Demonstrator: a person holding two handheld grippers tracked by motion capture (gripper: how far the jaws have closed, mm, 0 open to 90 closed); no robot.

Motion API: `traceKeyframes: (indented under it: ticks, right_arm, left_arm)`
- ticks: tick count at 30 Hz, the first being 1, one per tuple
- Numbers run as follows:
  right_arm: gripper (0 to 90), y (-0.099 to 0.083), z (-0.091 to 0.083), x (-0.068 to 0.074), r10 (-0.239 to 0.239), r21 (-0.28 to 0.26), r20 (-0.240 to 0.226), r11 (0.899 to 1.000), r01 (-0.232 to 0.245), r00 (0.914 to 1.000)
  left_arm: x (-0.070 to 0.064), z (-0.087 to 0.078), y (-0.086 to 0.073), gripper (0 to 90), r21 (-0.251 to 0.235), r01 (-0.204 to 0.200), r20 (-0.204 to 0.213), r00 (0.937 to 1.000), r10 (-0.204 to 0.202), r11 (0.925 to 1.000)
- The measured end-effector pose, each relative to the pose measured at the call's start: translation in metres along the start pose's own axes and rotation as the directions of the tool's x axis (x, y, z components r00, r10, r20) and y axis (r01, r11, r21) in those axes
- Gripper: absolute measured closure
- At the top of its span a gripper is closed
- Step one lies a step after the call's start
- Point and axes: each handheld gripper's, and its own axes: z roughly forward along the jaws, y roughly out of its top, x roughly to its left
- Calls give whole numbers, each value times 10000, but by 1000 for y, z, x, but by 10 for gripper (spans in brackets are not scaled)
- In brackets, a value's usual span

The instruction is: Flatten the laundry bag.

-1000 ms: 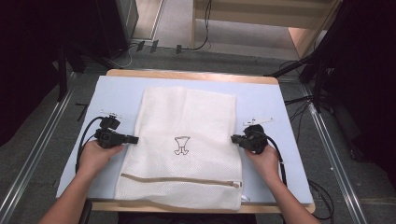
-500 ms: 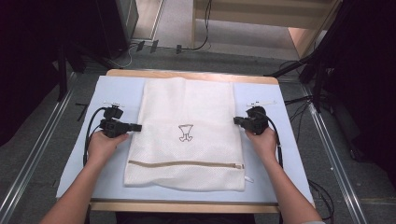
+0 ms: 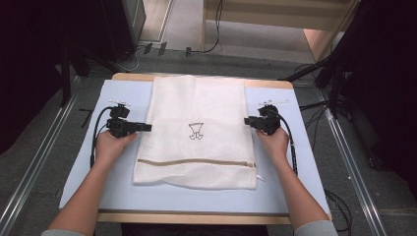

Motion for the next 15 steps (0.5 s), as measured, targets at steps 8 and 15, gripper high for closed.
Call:
traceKeyframes:
  ticks: [8,15]
  right_arm:
    - [598,-24,-36,24,-727,-432,-211,9965,717,9971]
    - [564,-57,-45,34,-752,173,-577,9969,763,9955]
  left_arm:
    - [-13,-25,-26,446,61,-61,-366,9993,63,10000]
    - [-24,-25,-45,496,656,-99,-466,9988,130,9978]
